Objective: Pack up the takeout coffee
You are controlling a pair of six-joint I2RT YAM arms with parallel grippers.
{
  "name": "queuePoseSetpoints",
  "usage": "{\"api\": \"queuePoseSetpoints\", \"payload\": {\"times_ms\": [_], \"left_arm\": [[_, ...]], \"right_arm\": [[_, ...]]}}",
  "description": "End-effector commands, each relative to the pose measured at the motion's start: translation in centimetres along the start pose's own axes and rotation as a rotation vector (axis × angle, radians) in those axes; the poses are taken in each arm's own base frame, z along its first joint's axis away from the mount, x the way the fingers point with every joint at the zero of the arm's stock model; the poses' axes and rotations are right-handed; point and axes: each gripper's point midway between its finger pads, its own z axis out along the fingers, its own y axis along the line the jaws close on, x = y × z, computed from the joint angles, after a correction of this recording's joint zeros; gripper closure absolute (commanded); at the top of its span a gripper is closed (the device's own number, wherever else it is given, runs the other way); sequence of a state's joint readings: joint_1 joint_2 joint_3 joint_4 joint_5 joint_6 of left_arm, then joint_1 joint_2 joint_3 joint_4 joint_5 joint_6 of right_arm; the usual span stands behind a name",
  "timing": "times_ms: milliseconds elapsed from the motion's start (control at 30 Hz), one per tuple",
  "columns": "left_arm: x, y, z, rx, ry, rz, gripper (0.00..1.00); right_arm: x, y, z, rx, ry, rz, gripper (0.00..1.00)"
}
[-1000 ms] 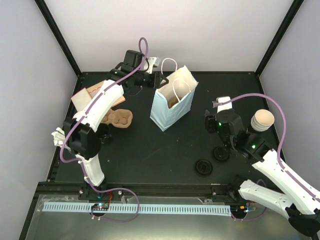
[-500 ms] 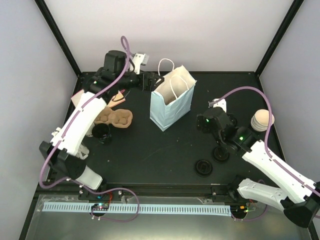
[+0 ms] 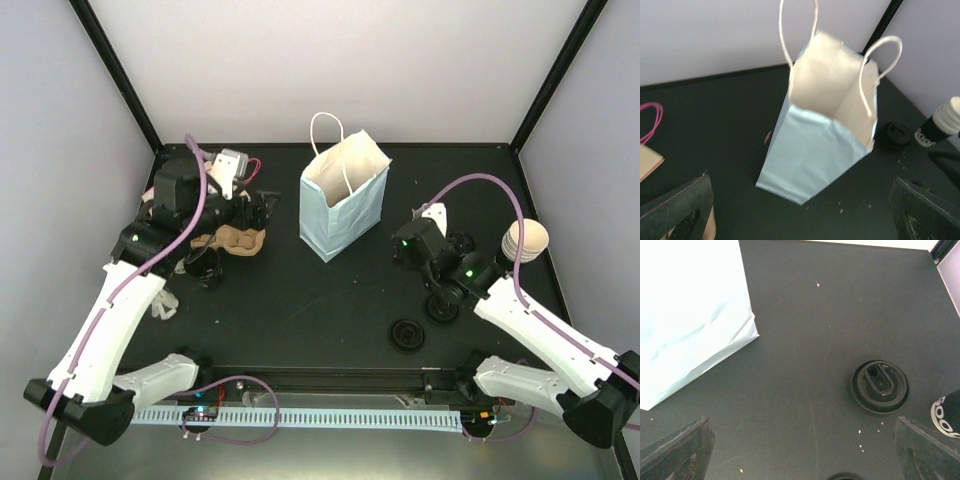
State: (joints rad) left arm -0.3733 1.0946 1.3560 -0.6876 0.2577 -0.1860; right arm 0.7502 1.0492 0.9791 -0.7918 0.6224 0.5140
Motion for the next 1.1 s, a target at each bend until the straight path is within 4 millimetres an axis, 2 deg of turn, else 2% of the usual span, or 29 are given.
{"api": "queuePoseSetpoints", "payload": {"times_ms": [0, 167, 333, 533, 700, 767, 900, 967, 1067], "left_arm": [[4.3, 2.4, -0.7, -0.105, 0.092, -0.021, 0.01], [8.5, 4.3, 0.1, -0.157, 0.188, -0.095, 0.01], [10.4, 6.0, 1.0, -0.231, 0.259, -0.142, 0.01], [10.5, 5.5, 1.4, -0.193, 0.296, -0.113, 0.01], [10.6, 5.4, 1.9, -0.164, 0.208, -0.127, 0.01], [10.7, 5.2, 2.1, -0.146, 0.174, -0.118, 0.01], [10.6, 5.6, 1.8, -0.162, 0.124, -0.085, 0.01], [10.7, 5.5, 1.7, -0.152, 0.115, -0.06, 0.01], [11.1, 5.0, 1.9, -0.116, 0.105, -0.039, 0.01]], "right_arm": [[-1.2, 0.8, -0.3, -0.075, -0.088, 0.012, 0.0], [-0.8, 1.2, -0.2, -0.072, -0.018, 0.027, 0.0], [-0.1, 2.6, 0.6, -0.126, 0.046, 0.024, 0.0], [0.3, 2.8, 1.0, -0.139, 0.09, 0.052, 0.0], [-0.2, 1.7, 0.9, -0.056, 0.12, 0.086, 0.0], [-1.0, 2.3, 1.0, -0.087, 0.081, 0.041, 0.0], [-0.6, 1.2, 1.3, -0.034, 0.108, 0.03, 0.0], [-0.4, 1.4, 1.4, -0.069, 0.128, 0.042, 0.0], [-1.3, 1.4, 0.8, -0.114, 0.078, 0.085, 0.0]]}}
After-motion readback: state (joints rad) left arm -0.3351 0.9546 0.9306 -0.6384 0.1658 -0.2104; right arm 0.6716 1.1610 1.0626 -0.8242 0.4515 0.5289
